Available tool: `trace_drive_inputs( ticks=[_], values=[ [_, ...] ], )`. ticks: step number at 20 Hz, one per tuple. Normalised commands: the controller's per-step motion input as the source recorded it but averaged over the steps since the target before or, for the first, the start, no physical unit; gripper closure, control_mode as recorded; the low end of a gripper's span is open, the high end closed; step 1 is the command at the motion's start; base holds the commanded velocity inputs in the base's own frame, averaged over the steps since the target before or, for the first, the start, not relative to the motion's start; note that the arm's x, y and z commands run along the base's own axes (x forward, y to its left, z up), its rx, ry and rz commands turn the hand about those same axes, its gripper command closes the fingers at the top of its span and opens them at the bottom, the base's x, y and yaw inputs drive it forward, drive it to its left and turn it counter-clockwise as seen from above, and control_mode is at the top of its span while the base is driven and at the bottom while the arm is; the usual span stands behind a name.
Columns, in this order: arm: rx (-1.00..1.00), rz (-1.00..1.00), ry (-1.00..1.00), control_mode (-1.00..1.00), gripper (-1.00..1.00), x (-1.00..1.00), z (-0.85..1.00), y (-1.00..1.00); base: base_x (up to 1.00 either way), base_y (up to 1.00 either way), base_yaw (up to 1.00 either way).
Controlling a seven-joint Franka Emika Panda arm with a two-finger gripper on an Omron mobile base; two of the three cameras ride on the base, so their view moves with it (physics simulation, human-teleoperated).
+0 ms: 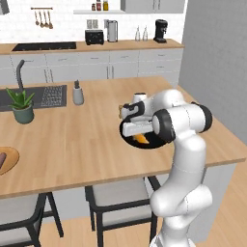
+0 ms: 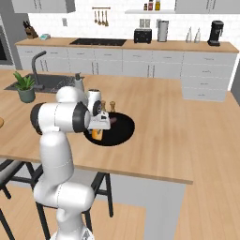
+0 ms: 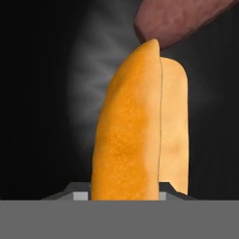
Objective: Place one bun and one sausage from the bowl on each plate.
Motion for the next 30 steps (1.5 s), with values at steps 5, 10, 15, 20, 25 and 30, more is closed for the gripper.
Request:
trace_drive_inputs(
  ticks=[5, 10, 15, 20, 25, 30],
  values=[
    [0.0, 0.0, 0.0, -1.0, 1.0, -0.19, 0.52, 0.0, 0.0, 0.0, 0.0],
    [0.0, 0.0, -0.06, -1.0, 1.0, -0.45, 1.0, 0.0, 0.0, 0.0, 0.0],
    [0.06, -0.03, -0.32, -1.0, 1.0, -0.72, 0.99, -0.06, 0.0, 0.0, 0.0],
    [0.09, -0.11, -0.3, -1.0, 1.0, -0.94, 0.78, 0.0, 0.0, 0.0, 0.0],
    [-0.01, -0.21, -0.23, -1.0, 1.0, -1.0, 0.56, 0.37, 0.0, 0.0, 0.0],
    [-0.07, -0.32, 0.01, -1.0, 1.0, -1.0, 0.24, 0.14, 0.0, 0.0, 0.0]
  ],
)
